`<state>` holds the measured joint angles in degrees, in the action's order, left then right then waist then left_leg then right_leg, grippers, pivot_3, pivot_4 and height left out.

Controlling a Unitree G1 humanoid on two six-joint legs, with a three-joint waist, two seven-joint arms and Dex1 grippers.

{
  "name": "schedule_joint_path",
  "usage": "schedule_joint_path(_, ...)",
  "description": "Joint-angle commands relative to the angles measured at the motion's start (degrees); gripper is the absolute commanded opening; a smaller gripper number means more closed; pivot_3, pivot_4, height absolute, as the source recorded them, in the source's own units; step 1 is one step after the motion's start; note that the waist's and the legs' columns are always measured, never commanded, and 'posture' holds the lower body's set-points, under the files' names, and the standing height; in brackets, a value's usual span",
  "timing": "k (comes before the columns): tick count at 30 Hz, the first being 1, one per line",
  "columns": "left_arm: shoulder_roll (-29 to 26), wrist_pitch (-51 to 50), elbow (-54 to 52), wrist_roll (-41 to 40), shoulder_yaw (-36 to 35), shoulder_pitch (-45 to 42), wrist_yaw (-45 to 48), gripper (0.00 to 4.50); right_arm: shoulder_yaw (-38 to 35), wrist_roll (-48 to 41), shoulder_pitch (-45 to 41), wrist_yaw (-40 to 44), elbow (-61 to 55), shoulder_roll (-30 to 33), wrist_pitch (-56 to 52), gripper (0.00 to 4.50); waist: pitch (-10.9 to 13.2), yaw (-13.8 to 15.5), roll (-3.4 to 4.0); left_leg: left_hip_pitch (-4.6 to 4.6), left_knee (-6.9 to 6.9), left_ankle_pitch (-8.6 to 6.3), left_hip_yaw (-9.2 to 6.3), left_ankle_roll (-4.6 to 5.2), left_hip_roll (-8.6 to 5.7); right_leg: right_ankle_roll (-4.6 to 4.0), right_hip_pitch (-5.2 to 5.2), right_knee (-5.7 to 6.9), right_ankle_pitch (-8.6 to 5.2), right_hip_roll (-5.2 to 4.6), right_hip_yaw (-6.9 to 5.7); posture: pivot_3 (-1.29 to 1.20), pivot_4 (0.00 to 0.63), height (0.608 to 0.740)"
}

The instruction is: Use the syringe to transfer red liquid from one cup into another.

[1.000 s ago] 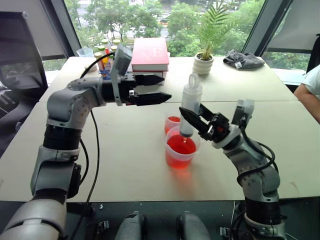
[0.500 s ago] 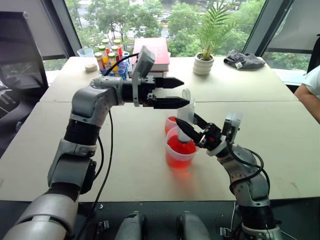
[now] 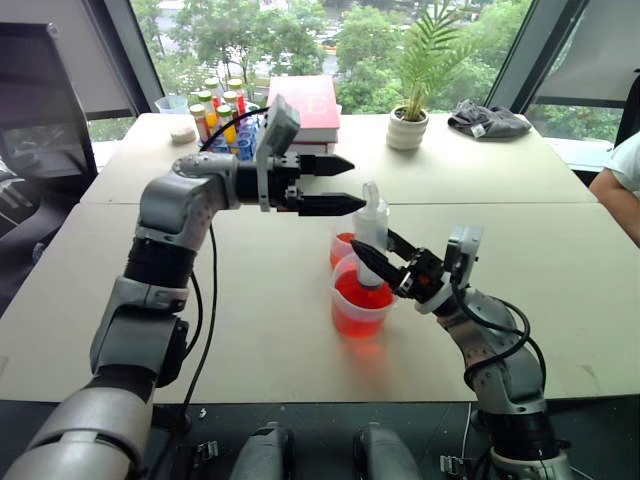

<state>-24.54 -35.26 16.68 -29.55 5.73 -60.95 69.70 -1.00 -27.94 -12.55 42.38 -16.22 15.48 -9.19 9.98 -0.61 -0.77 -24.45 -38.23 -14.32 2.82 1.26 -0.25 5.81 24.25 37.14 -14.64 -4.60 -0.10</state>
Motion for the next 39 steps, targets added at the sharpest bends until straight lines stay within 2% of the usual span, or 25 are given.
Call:
schedule_joint_path(1,1.8,1.9,0.3,0.2,-1.3,-2.3,-1.0,4.5,0.0,-1.1,-0.3,0.2,-2.8,0.9,0.0,1.33,0.0,0.1,0.0,0.0,0.0,0.0,0.0,0.0,0.0,0.0,0.0,0.0,0.0,0.0,0.0,0.0,0.15,0.74)
schedule_joint_path(5,3.6,3.2,1.4,1.1,-1.0,-2.4,-1.8,4.5,0.2,-1.5,-0.1,0.1,-3.2,1.4,-0.2,1.33,0.0,0.0,0.0,0.0,-0.01,0.0,0.0,0.0,0.0,0.0,-0.02,0.0,0.0,0.0,0.0,0.0,0.15,0.74)
schedule_joint_path(8,5.2,3.9,1.9,1.1,-1.2,-2.7,-2.3,3.69,0.3,-1.7,0.1,0.0,-3.7,1.7,-0.7,1.33,0.0,0.0,0.0,0.01,-0.01,0.0,-0.02,0.0,0.0,0.0,-0.01,0.01,0.0,0.02,0.0,0.0,0.15,0.74)
schedule_joint_path(15,5.8,1.7,-0.1,-1.2,-2.5,-3.4,-0.6,0.16,0.4,-2.8,0.6,-0.4,-4.3,1.9,-1.7,1.33,0.0,0.0,0.0,0.01,-0.01,0.0,-0.01,0.0,0.0,0.0,-0.01,0.01,0.0,0.02,0.0,0.0,0.15,0.74)
schedule_joint_path(16,5.7,1.4,-0.3,-1.5,-2.6,-3.6,-0.4,0.06,0.5,-2.9,0.7,-0.3,-4.2,1.9,-1.9,1.33,0.0,0.0,0.0,0.01,-0.01,0.0,-0.01,0.0,0.01,0.0,-0.01,0.01,0.0,0.02,0.0,0.0,0.15,0.74)
schedule_joint_path(39,2.4,2.7,2.8,-1.7,-6.6,-9.6,-1.7,0.06,3.9,-2.4,2.9,3.1,3.4,1.6,1.1,1.33,0.0,-0.1,0.0,0.01,-0.01,0.0,-0.03,0.0,0.0,0.0,-0.02,0.01,0.0,0.03,0.0,0.0,0.15,0.74)
